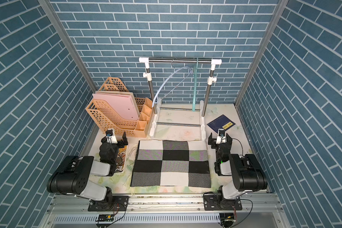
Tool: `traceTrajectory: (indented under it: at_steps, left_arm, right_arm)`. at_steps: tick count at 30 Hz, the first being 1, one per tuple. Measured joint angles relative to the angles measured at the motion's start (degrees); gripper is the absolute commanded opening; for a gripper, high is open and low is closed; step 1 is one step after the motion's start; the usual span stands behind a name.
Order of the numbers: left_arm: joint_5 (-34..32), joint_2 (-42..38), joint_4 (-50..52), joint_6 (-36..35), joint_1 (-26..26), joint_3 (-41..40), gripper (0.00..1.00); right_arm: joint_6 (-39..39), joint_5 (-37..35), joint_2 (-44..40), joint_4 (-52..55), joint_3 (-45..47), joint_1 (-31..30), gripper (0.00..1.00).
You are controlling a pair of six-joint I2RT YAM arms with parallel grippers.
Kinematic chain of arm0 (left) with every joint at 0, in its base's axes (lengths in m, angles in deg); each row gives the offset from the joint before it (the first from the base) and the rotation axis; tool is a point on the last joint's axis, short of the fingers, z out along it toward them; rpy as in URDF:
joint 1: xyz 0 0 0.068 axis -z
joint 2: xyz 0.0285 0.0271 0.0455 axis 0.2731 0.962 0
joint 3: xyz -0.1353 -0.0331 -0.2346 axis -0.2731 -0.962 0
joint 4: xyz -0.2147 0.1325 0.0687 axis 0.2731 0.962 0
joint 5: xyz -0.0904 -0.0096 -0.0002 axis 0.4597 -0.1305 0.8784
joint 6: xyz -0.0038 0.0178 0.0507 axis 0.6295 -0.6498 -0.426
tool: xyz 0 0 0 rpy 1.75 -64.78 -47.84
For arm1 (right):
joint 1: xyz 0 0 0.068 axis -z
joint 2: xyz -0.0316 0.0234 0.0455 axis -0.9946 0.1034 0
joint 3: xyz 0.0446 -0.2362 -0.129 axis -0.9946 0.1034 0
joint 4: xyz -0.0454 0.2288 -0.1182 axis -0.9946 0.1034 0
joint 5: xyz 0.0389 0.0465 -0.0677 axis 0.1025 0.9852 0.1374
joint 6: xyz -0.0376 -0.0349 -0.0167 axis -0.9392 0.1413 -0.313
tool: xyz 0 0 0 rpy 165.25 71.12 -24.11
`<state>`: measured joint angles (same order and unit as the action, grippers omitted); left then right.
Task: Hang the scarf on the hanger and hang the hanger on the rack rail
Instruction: Pick up the hanger from the clothesline.
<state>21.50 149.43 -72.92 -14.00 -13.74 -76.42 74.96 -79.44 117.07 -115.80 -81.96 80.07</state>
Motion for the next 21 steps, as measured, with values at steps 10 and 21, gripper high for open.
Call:
traceTrajectory:
  at_steps: [10,21]
  left_arm:
    - [0.44,0.0,0.0,0.0,-0.07,0.0,1.0]
    - [0.48,0.0,0.0,0.0,-0.09,0.0,1.0]
  right_arm:
    - [0.0,0.04,0.0,0.0,0.0,0.0,1.0]
    - [0.0,0.04,0.0,0.0,0.0,0.0,1.0]
